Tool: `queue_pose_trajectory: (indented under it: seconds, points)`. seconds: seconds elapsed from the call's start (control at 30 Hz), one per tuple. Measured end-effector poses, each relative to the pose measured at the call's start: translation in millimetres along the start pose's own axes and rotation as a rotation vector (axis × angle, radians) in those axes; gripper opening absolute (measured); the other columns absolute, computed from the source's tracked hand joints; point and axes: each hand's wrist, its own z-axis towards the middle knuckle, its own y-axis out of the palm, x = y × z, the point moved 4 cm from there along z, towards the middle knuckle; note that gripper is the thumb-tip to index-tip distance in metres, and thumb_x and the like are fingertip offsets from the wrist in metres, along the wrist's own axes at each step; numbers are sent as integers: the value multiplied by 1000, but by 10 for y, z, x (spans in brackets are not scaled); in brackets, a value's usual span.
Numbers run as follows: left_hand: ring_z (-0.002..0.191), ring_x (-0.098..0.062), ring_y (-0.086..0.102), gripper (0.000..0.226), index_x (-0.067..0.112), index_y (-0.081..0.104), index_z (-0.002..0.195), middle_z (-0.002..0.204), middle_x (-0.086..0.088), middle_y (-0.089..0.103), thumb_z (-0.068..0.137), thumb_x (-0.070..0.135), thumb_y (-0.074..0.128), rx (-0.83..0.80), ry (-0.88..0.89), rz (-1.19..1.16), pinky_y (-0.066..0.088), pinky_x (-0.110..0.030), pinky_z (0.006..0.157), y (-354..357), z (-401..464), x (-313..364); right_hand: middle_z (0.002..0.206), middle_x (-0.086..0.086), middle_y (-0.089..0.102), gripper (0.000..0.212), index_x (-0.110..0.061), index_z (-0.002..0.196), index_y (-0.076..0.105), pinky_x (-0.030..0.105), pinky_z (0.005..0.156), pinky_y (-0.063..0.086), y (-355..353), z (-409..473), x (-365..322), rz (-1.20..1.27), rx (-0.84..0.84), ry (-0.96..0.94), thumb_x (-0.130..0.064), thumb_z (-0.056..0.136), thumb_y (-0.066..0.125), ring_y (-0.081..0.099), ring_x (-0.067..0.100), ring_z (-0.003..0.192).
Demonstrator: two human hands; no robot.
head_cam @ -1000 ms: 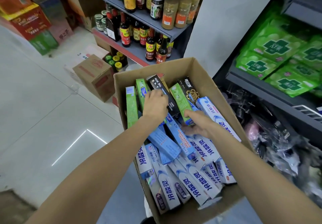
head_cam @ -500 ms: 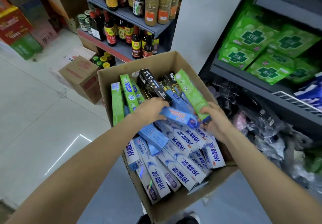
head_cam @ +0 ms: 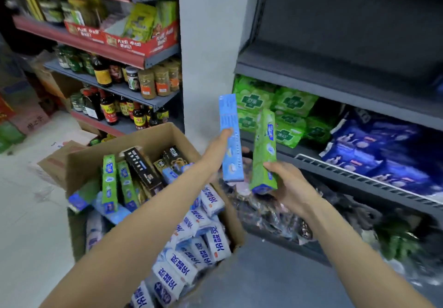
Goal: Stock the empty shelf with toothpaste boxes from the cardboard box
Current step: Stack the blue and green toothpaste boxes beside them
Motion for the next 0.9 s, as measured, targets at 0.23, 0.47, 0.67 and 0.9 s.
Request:
queue_pose_trajectory:
  seconds: [0.23,0.47,0.67,0.9]
  points:
    - [45,-18,59,18,16,63,85,64,-5,64,80,29,74,-51,127,22,51,-24,45,1651,-138,49,88,2,63,48,-15,107,36,17,57,50,-1260,-462,-867,-643,255,-289,-1,75,69,58,16,68]
    - [41,-13,60,21,11,61,87,54,2,65,77,18,78,-127,148,17,51,-23,43,2924,-77,68,100,1,64,8,-32,92,47,39,90,45,-2340,-657,-1293,-517,327,-338,-35,97,42,61,20,90]
    - [35,-14,53,15,8,60,82,47,-3,57,79,13,73,-160,135,66,47,-21,39,3766,326,113,90,7,65,15,-23,97,55,45,83,51,-3121,-608,-1727,-475,390,-405,-10,92,56,63,24,81]
    - [38,-14,55,24,12,55,96,69,-9,58,92,36,55,-360,117,151,46,-19,40,4891,1064,327,102,11,66,12,-13,102,57,46,81,51,-4165,-229,-2361,-385,533,-379,-18,91,57,65,27,86]
